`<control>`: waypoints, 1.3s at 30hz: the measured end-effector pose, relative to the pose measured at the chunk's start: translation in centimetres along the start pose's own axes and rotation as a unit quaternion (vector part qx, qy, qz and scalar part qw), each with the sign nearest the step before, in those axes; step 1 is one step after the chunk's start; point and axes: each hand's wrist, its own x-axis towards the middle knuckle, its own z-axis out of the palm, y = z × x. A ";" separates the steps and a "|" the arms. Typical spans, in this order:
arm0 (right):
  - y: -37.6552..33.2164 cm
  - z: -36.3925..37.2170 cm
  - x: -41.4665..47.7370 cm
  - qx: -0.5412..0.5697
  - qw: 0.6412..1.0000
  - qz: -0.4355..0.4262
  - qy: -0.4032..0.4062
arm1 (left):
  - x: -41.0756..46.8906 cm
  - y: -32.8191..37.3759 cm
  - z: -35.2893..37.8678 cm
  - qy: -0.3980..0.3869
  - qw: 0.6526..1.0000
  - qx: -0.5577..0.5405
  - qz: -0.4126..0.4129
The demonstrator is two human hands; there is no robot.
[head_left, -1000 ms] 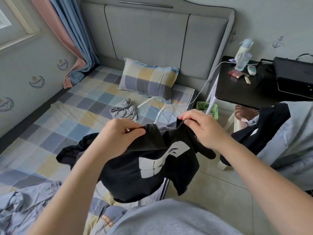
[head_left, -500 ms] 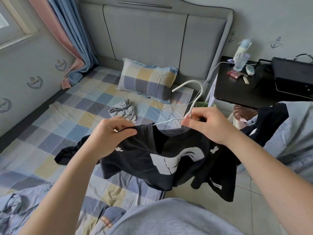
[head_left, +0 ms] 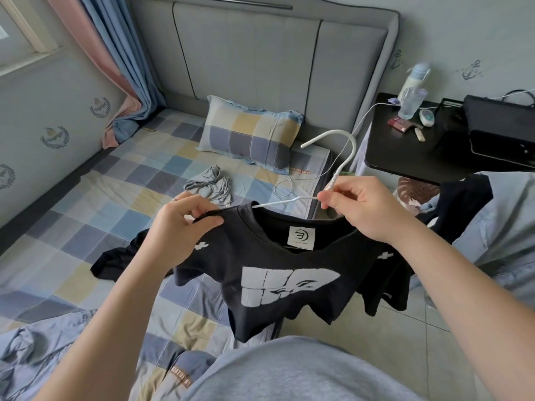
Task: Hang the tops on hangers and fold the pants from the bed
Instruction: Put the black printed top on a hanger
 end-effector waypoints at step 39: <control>0.7 2.5 -0.3 0.006 1.000 0.002 0.008 | -0.8 1.5 4.5 -0.005 0.999 0.013 0.050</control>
